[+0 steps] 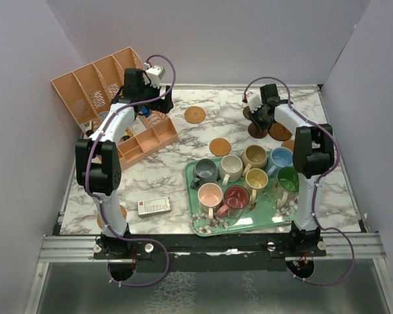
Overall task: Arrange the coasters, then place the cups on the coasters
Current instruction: Move the coaster to the center of the board.
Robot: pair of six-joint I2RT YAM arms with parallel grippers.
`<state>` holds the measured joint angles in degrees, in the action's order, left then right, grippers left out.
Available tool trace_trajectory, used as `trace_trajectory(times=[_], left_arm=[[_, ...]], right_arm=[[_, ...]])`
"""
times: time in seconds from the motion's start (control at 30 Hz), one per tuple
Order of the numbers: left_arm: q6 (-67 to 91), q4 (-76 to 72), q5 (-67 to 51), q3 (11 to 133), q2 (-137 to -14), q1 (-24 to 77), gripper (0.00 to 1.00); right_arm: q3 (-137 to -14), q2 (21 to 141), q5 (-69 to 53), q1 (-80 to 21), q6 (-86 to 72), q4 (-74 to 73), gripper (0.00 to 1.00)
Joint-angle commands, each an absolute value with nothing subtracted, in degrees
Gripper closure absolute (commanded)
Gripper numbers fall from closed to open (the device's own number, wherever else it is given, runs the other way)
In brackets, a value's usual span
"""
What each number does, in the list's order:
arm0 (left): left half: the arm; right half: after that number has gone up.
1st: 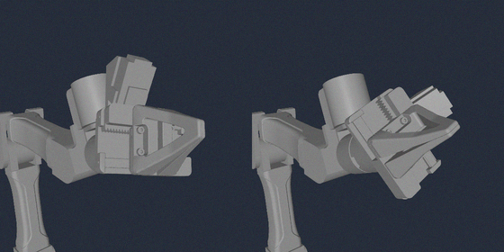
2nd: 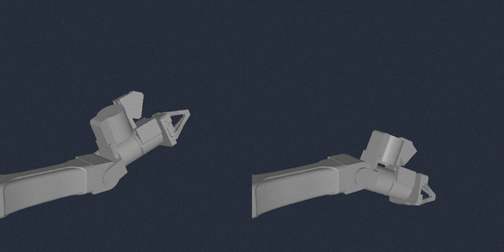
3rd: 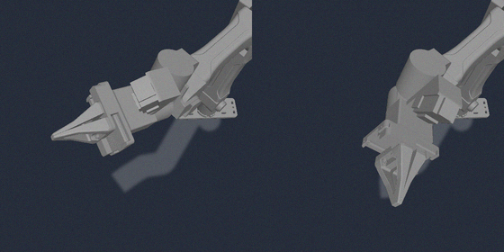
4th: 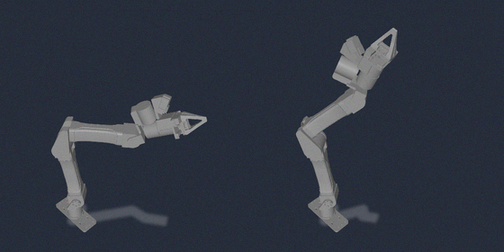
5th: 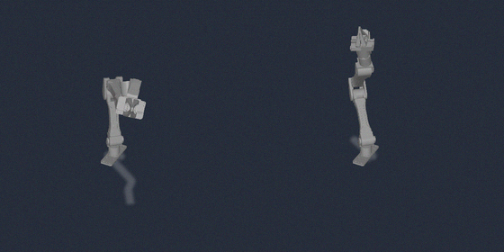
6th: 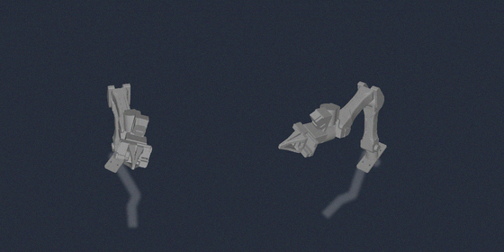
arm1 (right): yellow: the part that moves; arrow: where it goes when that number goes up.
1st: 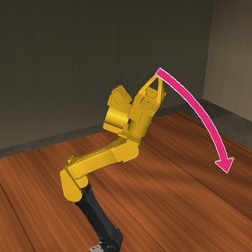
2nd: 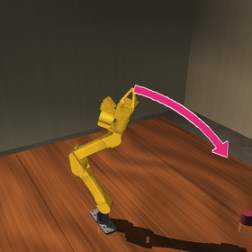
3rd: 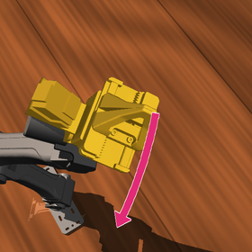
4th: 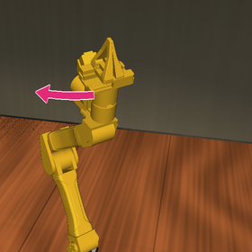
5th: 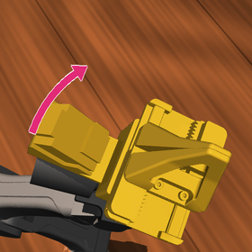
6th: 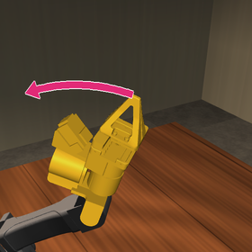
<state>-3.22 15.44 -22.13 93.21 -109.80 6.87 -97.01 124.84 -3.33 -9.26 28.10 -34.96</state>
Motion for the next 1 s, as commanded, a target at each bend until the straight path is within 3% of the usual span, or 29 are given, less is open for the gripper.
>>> trace_trajectory(times=[0.0, 0.97], left_arm=[[-2.9, 14.2, -23.5, 92.6, -108.8, 6.7, 0.01], [-2.9, 14.2, -23.6, 92.4, -108.1, 6.7, 0.01]], right_arm=[[-97.8, 127.4, -6.5, -9.5, 27.1, -36.9, 0.68], [-99.1, 128.6, -11.4, -10.6, 27.1, -38.6, 0.68]])
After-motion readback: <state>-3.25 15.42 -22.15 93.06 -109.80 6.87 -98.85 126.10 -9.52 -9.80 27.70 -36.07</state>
